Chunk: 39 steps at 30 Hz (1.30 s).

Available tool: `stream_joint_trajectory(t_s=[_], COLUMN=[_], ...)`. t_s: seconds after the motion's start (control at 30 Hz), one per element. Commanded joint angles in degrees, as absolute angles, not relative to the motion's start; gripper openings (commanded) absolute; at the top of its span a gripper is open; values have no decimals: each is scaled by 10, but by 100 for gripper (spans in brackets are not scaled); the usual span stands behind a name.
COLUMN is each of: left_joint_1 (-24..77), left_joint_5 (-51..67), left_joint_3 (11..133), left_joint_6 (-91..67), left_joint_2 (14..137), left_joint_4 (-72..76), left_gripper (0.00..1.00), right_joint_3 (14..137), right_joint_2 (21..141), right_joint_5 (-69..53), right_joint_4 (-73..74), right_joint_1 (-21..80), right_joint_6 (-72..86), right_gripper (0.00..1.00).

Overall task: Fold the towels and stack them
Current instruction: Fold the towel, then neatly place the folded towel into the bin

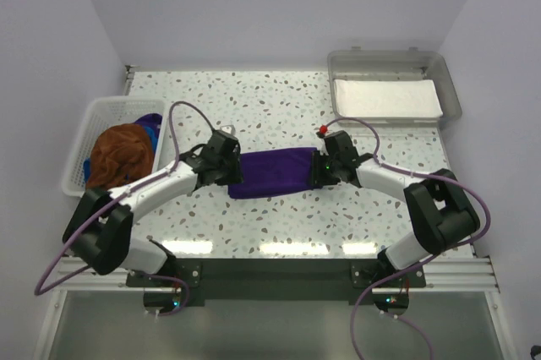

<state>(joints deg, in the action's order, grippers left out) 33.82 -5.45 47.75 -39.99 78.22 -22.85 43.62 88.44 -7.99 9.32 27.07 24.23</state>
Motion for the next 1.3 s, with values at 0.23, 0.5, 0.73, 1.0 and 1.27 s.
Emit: stream_joint_trajectory(t_s=[0.23, 0.5, 0.73, 1.0, 1.27], left_joint_1=[345, 284, 339, 446, 586], left_joint_5=[-100, -139, -160, -160, -171], left_joint_3=[406, 381, 515, 644, 828], left_joint_6=[-431, -392, -324, -303, -274], left_joint_2=[856, 851, 849, 884, 1050], left_joint_4=[-202, -220, -289, -307, -309], left_gripper=[32, 34, 64, 82, 78], right_joint_3=[400, 405, 473, 501, 461], right_joint_2=[888, 876, 817, 776, 791], right_joint_5=[-69, -69, -41, -9, -45], right_joint_4=[69, 79, 176, 264, 254], right_joint_1=[276, 294, 294, 172, 69], right_joint_6=[272, 280, 239, 190, 241], right_gripper=[38, 40, 58, 80, 95])
